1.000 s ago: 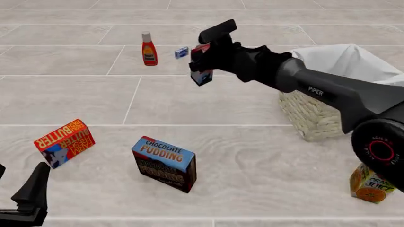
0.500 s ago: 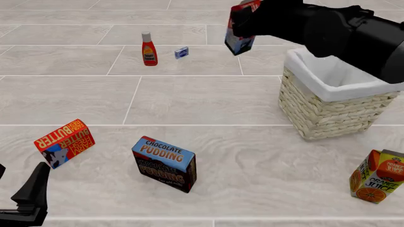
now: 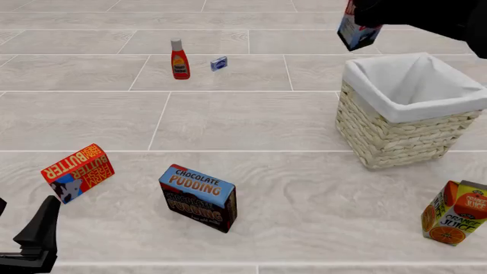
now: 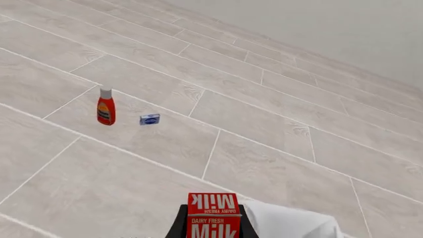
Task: Pick the milk and place it in the basket.
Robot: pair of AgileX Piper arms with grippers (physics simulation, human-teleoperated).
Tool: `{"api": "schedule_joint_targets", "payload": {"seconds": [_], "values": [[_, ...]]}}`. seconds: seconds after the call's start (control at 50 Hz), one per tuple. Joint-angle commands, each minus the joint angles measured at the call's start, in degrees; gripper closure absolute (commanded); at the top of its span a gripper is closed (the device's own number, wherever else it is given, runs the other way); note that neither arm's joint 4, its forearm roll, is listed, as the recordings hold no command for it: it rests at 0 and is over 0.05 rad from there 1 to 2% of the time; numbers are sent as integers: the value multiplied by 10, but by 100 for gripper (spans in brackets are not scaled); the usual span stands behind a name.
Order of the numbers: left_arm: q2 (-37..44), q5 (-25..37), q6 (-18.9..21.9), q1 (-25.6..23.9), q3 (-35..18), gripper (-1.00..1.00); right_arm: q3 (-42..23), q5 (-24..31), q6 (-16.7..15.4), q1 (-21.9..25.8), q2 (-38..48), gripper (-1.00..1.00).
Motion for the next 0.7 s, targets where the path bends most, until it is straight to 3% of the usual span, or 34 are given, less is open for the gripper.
{"api": "schedule_joint_targets", "payload": {"seconds": [0.02,0.36,0.7], "values": [[0,0,0,0,0,-100,8,-1,9,-54,-33,100],[0,0,0,0,0,-100,-4,3,20,-104,-23,100],[0,0,0,0,0,-100,8,-1,-1,-145,-1,100]]}}
